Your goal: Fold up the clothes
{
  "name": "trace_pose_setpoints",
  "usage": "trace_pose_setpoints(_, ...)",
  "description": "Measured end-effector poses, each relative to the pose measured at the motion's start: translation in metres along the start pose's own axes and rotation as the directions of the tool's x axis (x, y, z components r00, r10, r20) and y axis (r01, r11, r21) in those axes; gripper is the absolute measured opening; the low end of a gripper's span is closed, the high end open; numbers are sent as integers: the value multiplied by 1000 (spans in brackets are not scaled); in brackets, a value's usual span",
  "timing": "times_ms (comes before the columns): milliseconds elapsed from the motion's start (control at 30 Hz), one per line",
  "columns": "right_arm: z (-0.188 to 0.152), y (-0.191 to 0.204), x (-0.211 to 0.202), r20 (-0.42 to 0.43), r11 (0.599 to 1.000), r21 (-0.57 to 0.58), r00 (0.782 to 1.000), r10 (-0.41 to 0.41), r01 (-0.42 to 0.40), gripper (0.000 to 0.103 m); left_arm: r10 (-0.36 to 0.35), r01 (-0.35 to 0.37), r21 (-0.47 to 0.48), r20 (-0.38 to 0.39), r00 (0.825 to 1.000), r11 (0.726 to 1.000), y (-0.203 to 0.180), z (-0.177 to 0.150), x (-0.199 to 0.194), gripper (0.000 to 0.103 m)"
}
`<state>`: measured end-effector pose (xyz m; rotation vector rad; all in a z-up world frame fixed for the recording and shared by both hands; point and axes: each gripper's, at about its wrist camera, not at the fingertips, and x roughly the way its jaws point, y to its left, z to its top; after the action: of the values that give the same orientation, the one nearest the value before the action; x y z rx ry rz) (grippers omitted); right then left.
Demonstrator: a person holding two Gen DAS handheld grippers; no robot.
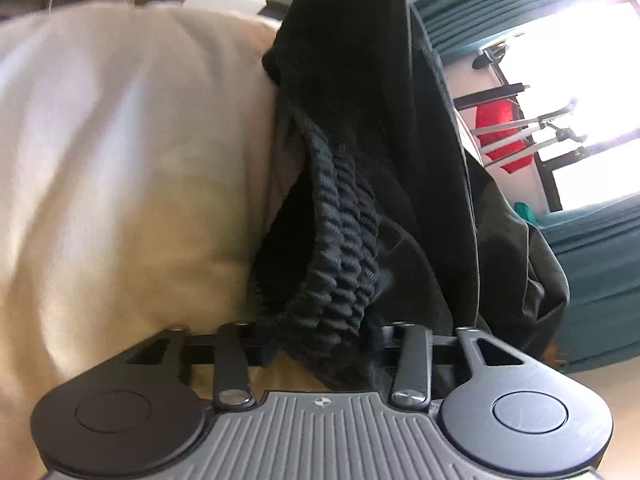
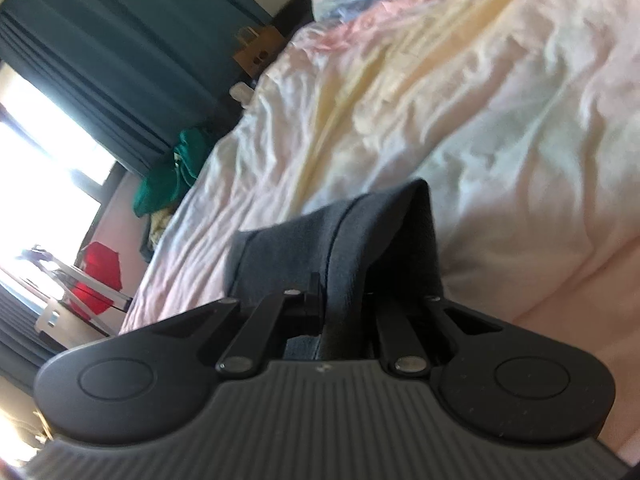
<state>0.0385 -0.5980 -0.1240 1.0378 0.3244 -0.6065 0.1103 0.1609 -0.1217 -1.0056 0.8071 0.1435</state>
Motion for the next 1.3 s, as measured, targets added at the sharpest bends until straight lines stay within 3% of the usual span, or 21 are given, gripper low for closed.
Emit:
trace_pose_setpoints(100, 1, -7, -2, -17, 999, 33, 1000, 19, -18, 9, -14, 13, 28, 20, 1000, 1000, -7, 6, -24, 25)
trace_pose_setpoints(200, 0, -11, -8, -29, 997, 66, 999, 46, -44, 9, -43, 25, 169, 98, 994, 985, -26, 9, -66, 23)
trace_pose_setpoints(267, 0, -10, -13, -34, 996, 70, 997, 65, -63, 9, -65, 39, 205, 119, 991, 978, -33, 14, -92, 23)
trace_pose_setpoints(400, 2, -10, -27, -52, 990, 93, 993, 109, -104, 9, -97, 66, 181, 173, 980, 981, -20, 35, -145, 22)
trace_pose_setpoints(500, 4, -15, -38, -75, 970, 174, 980, 184, -169, 11, -106, 87, 105, 192, 976, 991, 4, 62, -172, 22)
trace_pose_setpoints(667, 3, -38, -43, -65, 879, 401, 950, 306, -256, 13, -64, 74, -43, 187, 980, 996, 73, 91, -180, 22)
trace_pose_setpoints(733, 1, -45, -37, -56, 851, 455, 945, 321, -262, 18, -42, 60, -98, 182, 982, 993, 93, 93, -176, 23)
trace_pose_setpoints(800, 2, -50, -32, -41, 847, 471, 953, 300, -247, 35, -24, 48, -131, 178, 984, 990, 105, 93, -173, 24)
trace_pose_setpoints(933, 10, -63, -19, 36, 814, 529, 964, 262, -240, 52, -26, 46, -100, 192, 981, 994, 102, 91, -177, 24)
trace_pose_setpoints(1033, 17, -64, -1, 41, 808, 533, 961, 273, -252, 51, -29, 44, -71, 202, 979, 997, 95, 83, -173, 25)
trace_pose_setpoints(1067, 20, -59, 1, 48, 824, 506, 962, 267, -254, 50, -32, 45, -60, 203, 979, 997, 91, 82, -169, 25)
trace_pose_setpoints(1133, 26, -47, 4, 62, 863, 437, 966, 251, -253, 37, -34, 47, -60, 203, 979, 997, 86, 82, -164, 25)
trace_pose_setpoints(1167, 29, -40, 3, 73, 880, 404, 968, 240, -248, 18, -34, 48, -64, 203, 979, 997, 84, 82, -162, 25)
trace_pose_setpoints(1200, 31, -34, 2, 84, 896, 372, 970, 228, -243, 10, -34, 49, -66, 203, 978, 997, 83, 82, -160, 25)
trace_pose_setpoints(1300, 38, -15, -16, 186, 909, 269, 943, 275, -318, 10, -25, 34, -37, 215, 976, 999, 78, 83, -152, 26)
